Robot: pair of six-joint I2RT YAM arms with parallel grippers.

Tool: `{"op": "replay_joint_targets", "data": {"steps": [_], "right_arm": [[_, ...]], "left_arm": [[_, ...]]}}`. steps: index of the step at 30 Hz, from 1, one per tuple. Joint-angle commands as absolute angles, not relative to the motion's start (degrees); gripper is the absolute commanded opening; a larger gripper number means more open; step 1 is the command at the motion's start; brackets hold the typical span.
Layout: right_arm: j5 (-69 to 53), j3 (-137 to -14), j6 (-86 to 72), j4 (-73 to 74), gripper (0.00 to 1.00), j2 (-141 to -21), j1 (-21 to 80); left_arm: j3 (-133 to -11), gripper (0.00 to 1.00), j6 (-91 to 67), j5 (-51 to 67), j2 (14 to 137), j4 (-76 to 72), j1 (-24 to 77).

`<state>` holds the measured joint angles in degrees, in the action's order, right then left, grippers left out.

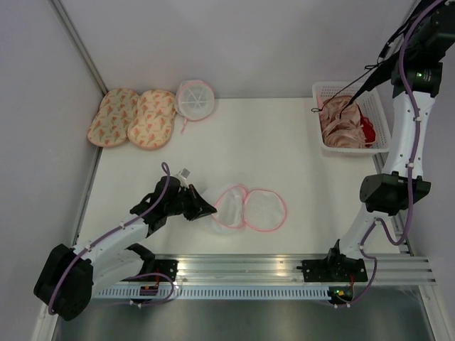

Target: Unzip the laundry bag and remove the bra

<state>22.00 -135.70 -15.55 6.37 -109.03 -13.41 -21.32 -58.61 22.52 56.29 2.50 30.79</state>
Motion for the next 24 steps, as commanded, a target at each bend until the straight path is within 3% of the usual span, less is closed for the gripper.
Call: {"op": "replay_joint_targets", "data": {"steps": [1,10,24], "right_arm": [[20.0,-140.7,-17.0,2.0,0.0,-109.4,-14.6],[17.1,-142.5,-19.9,1.3,0.0,-112.5,-17.0],[7.3,-130.0,-22.1,3.2,0.0,-121.5,-16.3]], "left_arm": [[-24.1,0.02,-59.9,22.2,57.2,2.0,30.9],[-25.5,0.02,-60.0,22.2,57.6,2.7,30.9],[-23.6,0.02,-60.5,22.1,57.7,1.9,30.9]]}}
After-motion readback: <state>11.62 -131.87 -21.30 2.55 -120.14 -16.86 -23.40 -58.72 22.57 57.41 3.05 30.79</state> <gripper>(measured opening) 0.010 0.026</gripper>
